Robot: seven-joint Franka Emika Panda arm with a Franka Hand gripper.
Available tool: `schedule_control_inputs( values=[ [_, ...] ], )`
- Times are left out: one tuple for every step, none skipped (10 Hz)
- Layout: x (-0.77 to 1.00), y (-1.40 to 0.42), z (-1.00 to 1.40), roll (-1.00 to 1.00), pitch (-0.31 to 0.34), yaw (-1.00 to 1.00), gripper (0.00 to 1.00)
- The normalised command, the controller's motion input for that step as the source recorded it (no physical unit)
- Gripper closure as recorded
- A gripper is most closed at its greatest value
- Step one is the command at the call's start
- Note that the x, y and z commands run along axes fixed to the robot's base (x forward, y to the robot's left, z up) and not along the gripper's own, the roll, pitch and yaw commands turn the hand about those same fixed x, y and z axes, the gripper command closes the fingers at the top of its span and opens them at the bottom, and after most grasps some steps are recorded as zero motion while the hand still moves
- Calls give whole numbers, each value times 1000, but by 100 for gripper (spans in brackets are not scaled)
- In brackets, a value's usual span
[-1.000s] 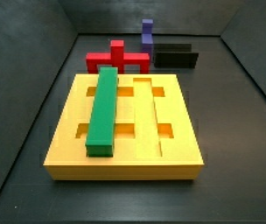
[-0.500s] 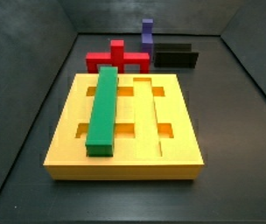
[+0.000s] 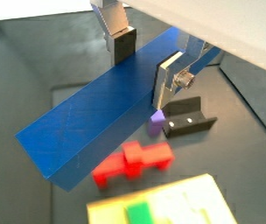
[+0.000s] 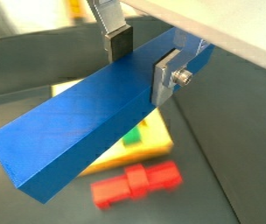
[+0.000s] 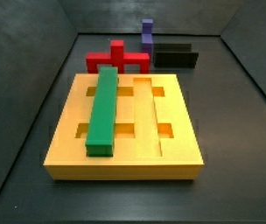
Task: Pick up the blue object. Move up. Move to above the board. Insert the blue object.
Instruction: Move to above the board, then insert the blue object.
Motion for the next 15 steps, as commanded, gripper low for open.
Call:
schedule_control_inputs(
  values=[
    [430,-1400,164,29,81,1000,100],
    [447,-1400,172,27,88,1000,100],
    [495,-1400,184,34,111,1000,100],
    [263,-601,89,43,128,1000,100],
    [158,-249,52,48,144,1000,100],
    [87,-125,41,40,143,1000,100],
    [44,-99,28,49,145,1000,100],
    [53,-66,26,56,164,1000,100],
    [61,-51,26,64,189,1000,100],
    [73,-46,25,79,228,1000,100],
    [77,-44,18,97,270,1000,100],
    [83,-42,25,94,245,729,100],
    [85,-40,27,91,211,473,100],
    [77,-32,25,89,158,221,100],
    [283,-217,-1000,23,29,0,100]
  ],
)
